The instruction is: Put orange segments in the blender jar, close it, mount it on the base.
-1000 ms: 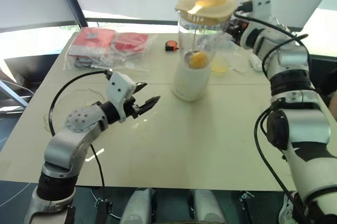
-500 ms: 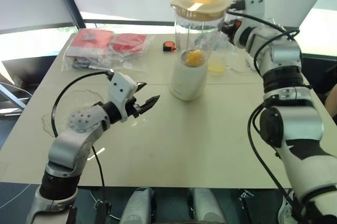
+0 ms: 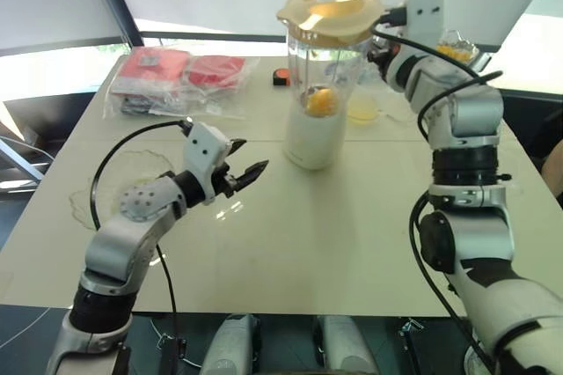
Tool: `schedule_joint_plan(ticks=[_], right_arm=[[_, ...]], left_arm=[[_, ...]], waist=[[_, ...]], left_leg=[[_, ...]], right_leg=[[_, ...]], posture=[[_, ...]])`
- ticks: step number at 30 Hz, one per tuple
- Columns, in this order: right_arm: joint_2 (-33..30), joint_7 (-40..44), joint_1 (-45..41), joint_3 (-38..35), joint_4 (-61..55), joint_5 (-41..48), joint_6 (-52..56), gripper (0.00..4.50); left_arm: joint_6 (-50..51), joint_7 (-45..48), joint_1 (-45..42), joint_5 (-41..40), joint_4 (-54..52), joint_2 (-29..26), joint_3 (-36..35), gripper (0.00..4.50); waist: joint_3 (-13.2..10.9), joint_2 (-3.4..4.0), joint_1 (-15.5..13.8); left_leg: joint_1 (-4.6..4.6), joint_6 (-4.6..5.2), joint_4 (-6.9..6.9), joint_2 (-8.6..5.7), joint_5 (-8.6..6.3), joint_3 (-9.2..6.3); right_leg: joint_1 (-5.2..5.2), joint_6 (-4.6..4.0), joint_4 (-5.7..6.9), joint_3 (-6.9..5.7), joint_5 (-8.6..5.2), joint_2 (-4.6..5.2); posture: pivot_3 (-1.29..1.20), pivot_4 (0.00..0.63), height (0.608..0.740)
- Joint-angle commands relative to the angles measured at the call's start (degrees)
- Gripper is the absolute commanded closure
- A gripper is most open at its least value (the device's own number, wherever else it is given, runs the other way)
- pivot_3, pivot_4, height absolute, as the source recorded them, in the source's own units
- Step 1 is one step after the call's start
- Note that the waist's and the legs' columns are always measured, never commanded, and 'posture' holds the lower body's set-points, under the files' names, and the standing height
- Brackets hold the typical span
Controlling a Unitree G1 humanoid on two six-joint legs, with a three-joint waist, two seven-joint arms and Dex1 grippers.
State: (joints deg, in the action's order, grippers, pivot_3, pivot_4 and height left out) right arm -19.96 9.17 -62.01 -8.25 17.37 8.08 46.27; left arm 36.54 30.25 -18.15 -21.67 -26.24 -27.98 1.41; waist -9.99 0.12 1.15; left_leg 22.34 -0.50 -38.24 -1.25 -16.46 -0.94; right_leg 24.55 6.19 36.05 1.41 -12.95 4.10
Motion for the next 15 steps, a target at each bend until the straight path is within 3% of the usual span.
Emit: schedule_joint_plan(ticks=[1,15], right_arm=[[1.17,-1.55,0.98,-0.42,-1.19,0.22,2.14,3.60],[2.48,-2.74,3.20,1.32,-3.34,-0.83,2.52,3.60]], left_arm=[[-1.96,0.12,-1.37,0.77,-0.17,0.16,0.04,1.34],[-2.25,0.20,-1.30,1.16,0.03,0.86,-0.17,1.34]], waist=[[0.00,0.00,0.03],[0.00,-0.01,0.04]], left_leg=[[0.00,0.00,0.00,0.00,0.00,0.00],[-0.01,0.00,0.01,0.02,0.00,-0.02]], right_leg=[[0.00,0.00,0.00,0.00,0.00,0.00],[0.00,0.00,0.00,0.00,0.00,-0.05]], posture=[[0.00,0.150,0.740],[0.00,0.150,0.740]])
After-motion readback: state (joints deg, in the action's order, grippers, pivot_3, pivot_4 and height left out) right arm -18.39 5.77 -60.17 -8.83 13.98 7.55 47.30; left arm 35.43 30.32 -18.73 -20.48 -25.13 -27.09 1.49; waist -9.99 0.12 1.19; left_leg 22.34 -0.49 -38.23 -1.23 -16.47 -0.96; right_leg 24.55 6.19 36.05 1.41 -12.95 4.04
